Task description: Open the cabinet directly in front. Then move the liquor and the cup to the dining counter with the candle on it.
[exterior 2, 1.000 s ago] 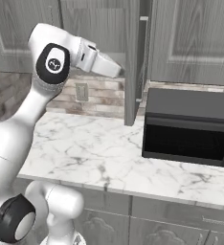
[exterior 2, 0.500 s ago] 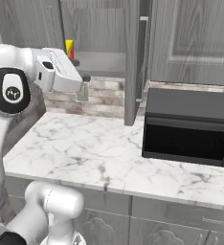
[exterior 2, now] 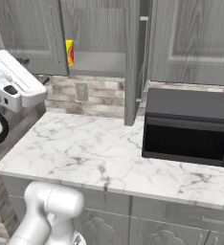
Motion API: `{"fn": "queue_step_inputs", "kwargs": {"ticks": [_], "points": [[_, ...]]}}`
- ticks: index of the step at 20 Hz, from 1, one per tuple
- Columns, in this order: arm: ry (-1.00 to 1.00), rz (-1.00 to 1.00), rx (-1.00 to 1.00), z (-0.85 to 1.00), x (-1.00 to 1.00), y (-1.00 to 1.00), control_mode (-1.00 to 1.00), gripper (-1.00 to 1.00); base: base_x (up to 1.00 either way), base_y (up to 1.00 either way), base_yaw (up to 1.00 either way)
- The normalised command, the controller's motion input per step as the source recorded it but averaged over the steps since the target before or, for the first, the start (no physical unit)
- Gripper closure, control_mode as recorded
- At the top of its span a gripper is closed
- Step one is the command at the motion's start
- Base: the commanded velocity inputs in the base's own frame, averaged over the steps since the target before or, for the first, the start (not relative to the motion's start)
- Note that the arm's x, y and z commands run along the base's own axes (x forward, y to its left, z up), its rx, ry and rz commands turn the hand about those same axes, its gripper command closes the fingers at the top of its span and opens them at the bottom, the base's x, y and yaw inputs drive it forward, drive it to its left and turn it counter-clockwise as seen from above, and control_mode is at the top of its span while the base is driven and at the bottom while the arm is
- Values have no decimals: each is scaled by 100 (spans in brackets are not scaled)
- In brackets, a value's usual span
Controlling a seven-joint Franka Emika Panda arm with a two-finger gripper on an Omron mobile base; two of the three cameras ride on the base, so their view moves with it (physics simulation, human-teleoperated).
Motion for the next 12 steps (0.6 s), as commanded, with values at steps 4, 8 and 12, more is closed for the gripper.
{"fn": "queue_step_inputs", "kwargs": {"ticks": [4, 8, 12], "points": [[-38, 31, -13, 2, -2, 82, -100, -100, 0, 0, 0], [-1, 28, -20, 0, 2, 59, -100, -100, 0, 0, 0], [19, 26, -23, 0, 4, 49, -100, -100, 0, 0, 0]]}}
